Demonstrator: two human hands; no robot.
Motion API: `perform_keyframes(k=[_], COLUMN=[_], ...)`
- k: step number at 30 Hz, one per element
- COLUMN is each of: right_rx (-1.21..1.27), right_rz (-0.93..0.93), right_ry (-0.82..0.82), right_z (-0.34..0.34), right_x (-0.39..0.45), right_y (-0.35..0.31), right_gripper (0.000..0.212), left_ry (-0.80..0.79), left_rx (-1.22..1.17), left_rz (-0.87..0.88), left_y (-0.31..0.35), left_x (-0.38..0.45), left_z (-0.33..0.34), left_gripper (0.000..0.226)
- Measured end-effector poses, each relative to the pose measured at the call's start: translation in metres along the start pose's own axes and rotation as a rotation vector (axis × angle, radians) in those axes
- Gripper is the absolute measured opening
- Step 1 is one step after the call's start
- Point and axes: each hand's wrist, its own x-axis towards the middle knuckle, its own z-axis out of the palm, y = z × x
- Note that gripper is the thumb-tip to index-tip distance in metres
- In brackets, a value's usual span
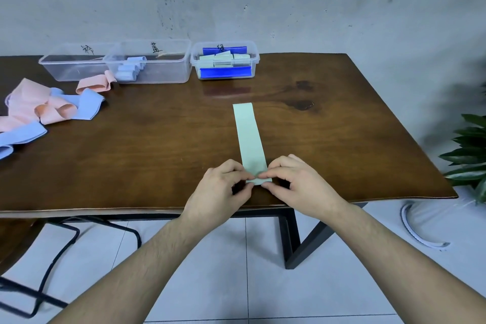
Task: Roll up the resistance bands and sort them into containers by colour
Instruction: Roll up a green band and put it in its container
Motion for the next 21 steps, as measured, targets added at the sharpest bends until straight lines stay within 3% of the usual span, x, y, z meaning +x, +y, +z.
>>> perform_keyframes(k=[12,21], right_rx=[-0.018,-0.017], right_rz=[0.039,0.045], right_ry=[0.009,-0.007], right_z=[-0.003,-0.003], right_x=[0.006,0.011], right_y=[-0.002,0.0], right_gripper=[0.028,0.014], left_ry=[0.017,0.002], left_rx=[0.01,-0.001], left_rz=[0.051,0.008], left_y=[0.005,0.007], left_x=[0.002,0.005], left_z=[-0.003,-0.007], left_gripper=[0.006,0.014])
